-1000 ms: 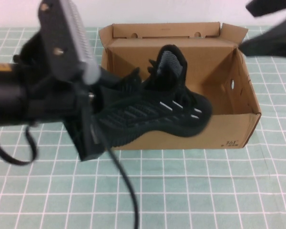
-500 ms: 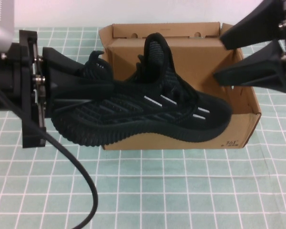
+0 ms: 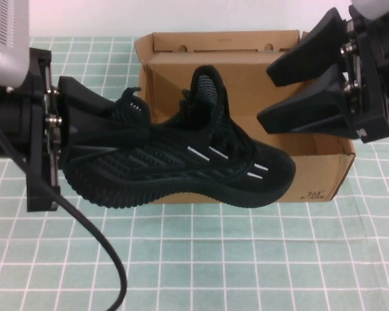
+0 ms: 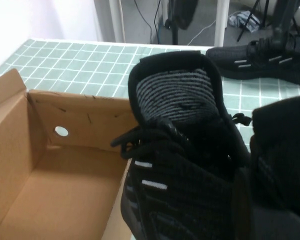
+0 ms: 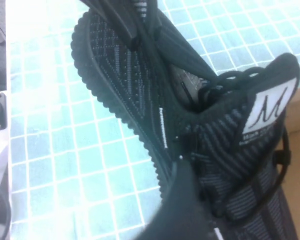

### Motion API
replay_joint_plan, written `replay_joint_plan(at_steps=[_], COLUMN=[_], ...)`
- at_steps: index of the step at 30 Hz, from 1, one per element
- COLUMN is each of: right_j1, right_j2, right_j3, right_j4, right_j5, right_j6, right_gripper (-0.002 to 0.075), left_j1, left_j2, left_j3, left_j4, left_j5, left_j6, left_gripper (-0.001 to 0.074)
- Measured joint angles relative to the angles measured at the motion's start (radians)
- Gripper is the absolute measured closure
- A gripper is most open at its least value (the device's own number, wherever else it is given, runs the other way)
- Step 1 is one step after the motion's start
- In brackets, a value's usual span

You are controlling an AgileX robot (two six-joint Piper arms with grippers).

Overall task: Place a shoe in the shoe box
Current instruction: Hand over the shoe

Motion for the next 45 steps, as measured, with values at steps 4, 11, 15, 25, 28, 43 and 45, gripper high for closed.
replay_joint_plan(at_steps=[4,11,15,25,28,43,45], right_j1=[0.000,0.027,0.078,0.169,0.171,0.179,0.179], right_j2=[0.000,0.027,0.063,0.088,0.100,0.129,0.129], right_j3=[0.000,0.000,0.000,0.000,0.000,0.000,0.000], right_j4=[-0.003,-0.010,-0.053,-0.148,-0.163,-0.184,-0.186], right_j5=[0.000,-0.002,-0.006,-0.009,-0.013,-0.015,-0.018], right_j6=[0.031,0.037,0.033,0.075,0.112,0.124,0.126], right_gripper=[0.0097,0.0041,0.0040,0.0046,0.0200,0.0699,0.0700], left_j1=[0.000,-0.074,-0.090,-0.090,-0.090,-0.090,-0.090], left_j2=[0.000,0.000,0.000,0.000,0.000,0.004,0.004], left_j3=[0.000,0.000,0.000,0.000,0.000,0.000,0.000], left_j4=[0.002,0.004,0.004,0.004,0.004,0.003,-0.021], left_j5=[0.002,0.000,0.014,0.010,0.010,-0.025,-0.059], left_j6=[0.009,0.053,0.074,0.090,0.091,0.040,-0.037], left_gripper=[0.0701,0.0701,0.0701,0.0701,0.0701,0.0696,0.0660])
